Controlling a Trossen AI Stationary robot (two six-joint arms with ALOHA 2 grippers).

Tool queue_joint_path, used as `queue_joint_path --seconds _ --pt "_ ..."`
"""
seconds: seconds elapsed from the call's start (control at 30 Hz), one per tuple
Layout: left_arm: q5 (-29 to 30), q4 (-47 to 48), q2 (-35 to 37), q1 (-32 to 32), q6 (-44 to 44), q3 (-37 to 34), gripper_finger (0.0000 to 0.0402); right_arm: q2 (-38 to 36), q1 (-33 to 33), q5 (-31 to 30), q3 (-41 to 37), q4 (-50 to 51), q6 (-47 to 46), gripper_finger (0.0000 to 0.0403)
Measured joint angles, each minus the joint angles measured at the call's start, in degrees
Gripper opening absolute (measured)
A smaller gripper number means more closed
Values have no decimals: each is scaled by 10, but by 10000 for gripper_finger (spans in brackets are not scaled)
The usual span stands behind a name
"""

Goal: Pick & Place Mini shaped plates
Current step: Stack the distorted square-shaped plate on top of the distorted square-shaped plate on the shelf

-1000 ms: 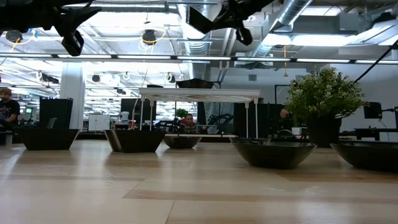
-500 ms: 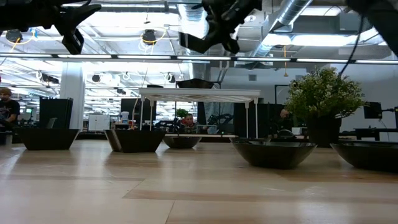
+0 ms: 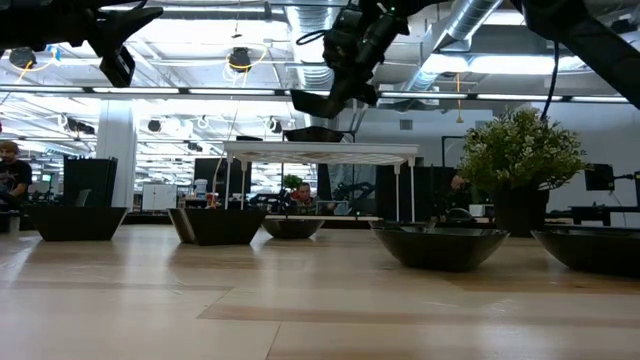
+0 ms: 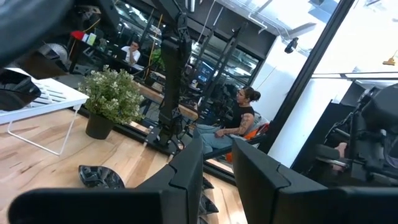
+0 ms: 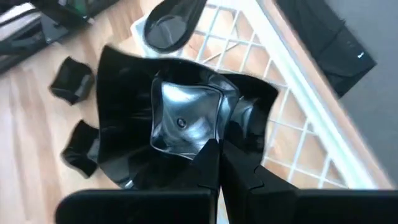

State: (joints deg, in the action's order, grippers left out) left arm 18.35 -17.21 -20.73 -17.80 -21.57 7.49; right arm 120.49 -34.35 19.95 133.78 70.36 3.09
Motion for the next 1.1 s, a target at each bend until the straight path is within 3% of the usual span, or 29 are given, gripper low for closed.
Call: queue_joint_path --seconds 0.53,1.1 --pt "0 0 0 0 -1 0 88 10 -13 -22 0 -28 132 0" --pt "0 -5 0 0 0 0 88 32 -4 -34 0 -40 131 0"
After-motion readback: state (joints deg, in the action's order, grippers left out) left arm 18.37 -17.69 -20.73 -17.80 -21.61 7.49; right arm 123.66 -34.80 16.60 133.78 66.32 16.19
